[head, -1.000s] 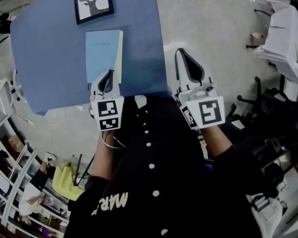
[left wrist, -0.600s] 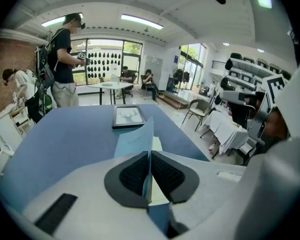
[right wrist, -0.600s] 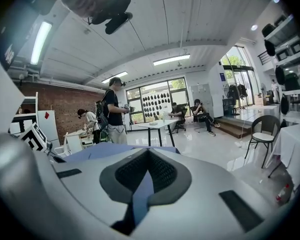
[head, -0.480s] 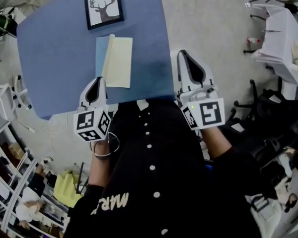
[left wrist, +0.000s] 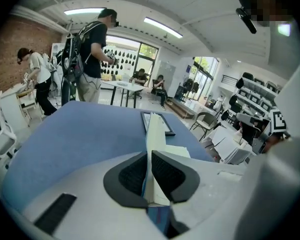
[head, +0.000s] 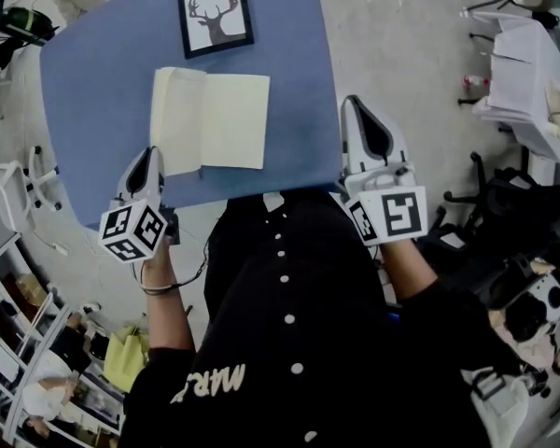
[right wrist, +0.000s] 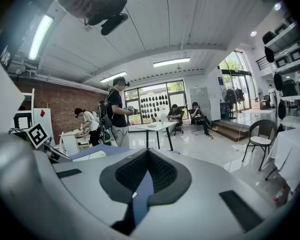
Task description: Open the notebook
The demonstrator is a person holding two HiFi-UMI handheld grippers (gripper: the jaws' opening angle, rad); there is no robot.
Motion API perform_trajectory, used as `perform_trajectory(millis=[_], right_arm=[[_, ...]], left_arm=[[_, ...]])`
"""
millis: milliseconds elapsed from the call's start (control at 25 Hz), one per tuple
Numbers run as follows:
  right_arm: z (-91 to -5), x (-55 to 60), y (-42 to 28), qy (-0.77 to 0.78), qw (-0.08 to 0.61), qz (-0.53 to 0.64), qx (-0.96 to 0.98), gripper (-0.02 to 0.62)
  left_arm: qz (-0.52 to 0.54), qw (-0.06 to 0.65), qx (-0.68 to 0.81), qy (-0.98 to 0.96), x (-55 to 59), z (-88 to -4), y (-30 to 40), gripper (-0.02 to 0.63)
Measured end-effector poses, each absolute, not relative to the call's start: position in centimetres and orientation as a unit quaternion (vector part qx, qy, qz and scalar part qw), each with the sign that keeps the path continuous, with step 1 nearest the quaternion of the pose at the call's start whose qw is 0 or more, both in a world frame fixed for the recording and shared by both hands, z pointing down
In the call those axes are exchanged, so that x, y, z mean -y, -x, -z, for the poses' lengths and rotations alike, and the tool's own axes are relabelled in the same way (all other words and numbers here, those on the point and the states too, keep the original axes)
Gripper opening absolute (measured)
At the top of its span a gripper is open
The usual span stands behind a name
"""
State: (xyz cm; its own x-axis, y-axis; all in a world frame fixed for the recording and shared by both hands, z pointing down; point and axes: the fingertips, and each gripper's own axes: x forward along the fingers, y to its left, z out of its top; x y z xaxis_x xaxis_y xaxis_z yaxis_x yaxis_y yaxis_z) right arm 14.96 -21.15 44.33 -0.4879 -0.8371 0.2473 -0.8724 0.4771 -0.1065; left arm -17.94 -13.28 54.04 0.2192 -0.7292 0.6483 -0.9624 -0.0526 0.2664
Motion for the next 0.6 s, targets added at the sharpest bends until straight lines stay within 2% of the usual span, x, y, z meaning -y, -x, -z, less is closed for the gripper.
perform_trajectory(millis=[280, 600], right_arm=[[-45.0, 20.7, -13.2, -0.506, 0.099, -0.112, 0.849, 0.006], [-45.3, 20.3, -12.7, -0.511, 0.103, -0.109, 0.846, 0.006]], left_arm=[[-0.139, 0.389, 0.573, -0.708, 13.7, -58.2, 23.6, 0.035], [-0.119, 0.446, 0.558, -0.690, 14.0, -63.2, 25.7, 0.041]])
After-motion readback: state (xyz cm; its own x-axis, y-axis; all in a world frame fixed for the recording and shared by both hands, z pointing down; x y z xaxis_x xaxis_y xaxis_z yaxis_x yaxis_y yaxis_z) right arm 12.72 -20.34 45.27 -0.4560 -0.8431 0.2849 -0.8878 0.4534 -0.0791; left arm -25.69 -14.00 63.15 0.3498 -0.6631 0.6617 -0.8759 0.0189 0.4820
